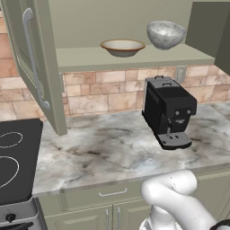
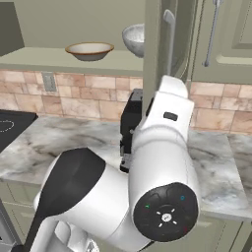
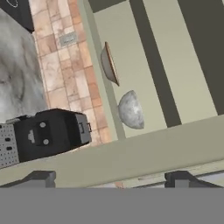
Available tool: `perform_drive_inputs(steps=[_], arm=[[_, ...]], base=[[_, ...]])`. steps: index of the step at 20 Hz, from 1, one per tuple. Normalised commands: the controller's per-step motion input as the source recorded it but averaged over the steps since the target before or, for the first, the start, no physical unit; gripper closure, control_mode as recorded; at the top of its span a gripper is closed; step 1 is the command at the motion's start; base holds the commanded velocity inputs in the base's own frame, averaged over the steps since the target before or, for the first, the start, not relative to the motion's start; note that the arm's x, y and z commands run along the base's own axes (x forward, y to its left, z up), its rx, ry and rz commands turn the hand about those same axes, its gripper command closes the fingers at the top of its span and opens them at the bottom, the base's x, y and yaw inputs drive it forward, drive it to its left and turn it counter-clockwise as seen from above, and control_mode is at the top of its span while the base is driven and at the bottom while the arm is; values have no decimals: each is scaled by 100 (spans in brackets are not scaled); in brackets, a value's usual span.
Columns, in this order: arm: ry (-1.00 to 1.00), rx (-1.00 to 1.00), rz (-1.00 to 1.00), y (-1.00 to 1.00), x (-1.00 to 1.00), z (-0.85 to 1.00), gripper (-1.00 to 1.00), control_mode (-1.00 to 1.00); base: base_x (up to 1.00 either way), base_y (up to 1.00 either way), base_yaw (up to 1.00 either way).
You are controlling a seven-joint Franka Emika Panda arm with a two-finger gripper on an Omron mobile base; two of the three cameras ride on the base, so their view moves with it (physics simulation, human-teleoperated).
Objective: Open the cabinet. Pick the bowls from the counter and place them in the cabinet. Then close the cabinet.
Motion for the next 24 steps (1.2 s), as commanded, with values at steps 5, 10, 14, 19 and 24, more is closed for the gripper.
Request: perform_drive_inputs(steps=[5,10,14,19,24], arm=[[13,2,20,28,89,-19,-100,-100],[3,6,28,79,100,-35,-100,-100],[0,4,32,100,100,-47,-100,-100],[-2,3,32,94,100,-43,-100,-100],[-19,5,26,55,100,-7,-100,-100]], base=[[0,0,0],[0,0,0],[0,0,0],[0,0,0],[0,0,0]])
